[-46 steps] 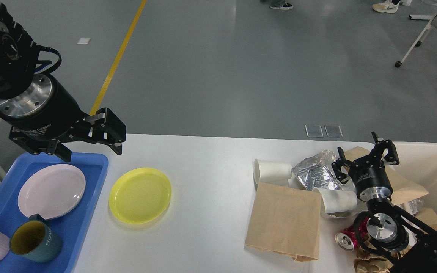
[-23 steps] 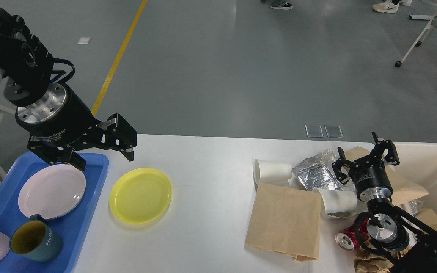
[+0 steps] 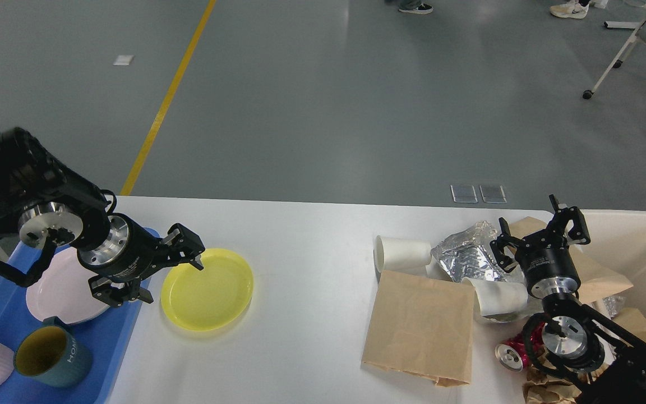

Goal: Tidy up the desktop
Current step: 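Lower the left gripper and grasp the yellow plate's edge, then lift the yellow plate and stack it onto the pink plate, then release the yellow plate and park the left gripper over the tray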

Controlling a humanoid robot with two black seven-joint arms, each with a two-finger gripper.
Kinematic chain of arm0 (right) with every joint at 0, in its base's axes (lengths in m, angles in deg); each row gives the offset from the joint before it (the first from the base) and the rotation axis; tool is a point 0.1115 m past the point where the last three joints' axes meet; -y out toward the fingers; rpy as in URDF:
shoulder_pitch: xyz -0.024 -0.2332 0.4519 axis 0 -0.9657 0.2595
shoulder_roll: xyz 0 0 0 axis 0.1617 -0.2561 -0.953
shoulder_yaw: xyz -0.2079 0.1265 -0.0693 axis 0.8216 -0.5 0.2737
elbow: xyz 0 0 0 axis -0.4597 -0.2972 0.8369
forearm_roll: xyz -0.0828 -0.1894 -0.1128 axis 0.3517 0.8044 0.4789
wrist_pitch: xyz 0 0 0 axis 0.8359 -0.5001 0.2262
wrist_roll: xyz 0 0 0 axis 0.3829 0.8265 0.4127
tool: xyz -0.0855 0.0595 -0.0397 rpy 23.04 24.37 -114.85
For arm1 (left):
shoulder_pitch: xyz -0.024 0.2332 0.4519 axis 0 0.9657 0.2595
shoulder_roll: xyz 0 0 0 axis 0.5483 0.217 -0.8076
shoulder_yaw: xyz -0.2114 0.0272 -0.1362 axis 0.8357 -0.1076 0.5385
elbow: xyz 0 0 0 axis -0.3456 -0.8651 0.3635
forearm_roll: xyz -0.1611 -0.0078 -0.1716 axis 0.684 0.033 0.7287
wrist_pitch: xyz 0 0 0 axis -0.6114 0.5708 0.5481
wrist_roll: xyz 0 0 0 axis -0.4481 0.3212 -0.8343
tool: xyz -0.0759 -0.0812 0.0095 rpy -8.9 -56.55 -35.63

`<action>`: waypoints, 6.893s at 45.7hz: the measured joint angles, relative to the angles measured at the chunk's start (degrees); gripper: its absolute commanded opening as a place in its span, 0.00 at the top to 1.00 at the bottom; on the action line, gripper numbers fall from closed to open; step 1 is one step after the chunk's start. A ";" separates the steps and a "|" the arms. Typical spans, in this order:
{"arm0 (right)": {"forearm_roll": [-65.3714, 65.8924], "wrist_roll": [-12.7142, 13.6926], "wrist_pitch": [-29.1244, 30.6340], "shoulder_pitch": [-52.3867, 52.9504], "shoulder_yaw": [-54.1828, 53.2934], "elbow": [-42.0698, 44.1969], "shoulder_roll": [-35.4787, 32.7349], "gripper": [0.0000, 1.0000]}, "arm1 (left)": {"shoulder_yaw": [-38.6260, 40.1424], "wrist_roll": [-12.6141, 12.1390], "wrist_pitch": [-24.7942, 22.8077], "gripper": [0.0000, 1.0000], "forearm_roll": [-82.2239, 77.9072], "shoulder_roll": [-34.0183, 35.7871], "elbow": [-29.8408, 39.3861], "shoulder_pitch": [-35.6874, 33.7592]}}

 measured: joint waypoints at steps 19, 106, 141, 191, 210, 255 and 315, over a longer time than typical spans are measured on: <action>0.00 0.00 0.02 0.00 0.00 0.01 0.01 0.00 | 12.30 -0.32 22.76 0.04 -0.60 6.13 -8.34 21.60; 0.00 0.00 -0.01 0.00 0.00 0.00 0.06 0.00 | 22.17 -0.42 18.57 1.00 1.49 6.62 -19.50 33.96; 0.00 0.00 -0.01 0.00 0.00 0.00 0.05 0.00 | -4.78 -2.23 -4.93 1.00 -1.62 11.47 12.72 -27.19; 0.01 0.00 0.01 0.00 0.00 -0.02 0.01 0.00 | 15.57 -8.71 -12.03 1.00 -13.77 33.16 -44.72 31.57; 0.00 0.00 -0.02 0.00 0.00 0.00 0.08 0.00 | 24.84 -9.48 -4.08 1.00 -20.44 30.34 -46.66 39.78; 0.00 0.00 0.03 0.00 0.00 0.00 0.06 0.00 | 28.99 -9.21 -3.93 0.04 -20.69 29.29 -46.35 38.84; 0.00 0.00 0.00 0.00 0.00 -0.03 0.00 0.00 | 152.40 5.99 -0.48 0.04 -36.87 10.38 -31.31 84.84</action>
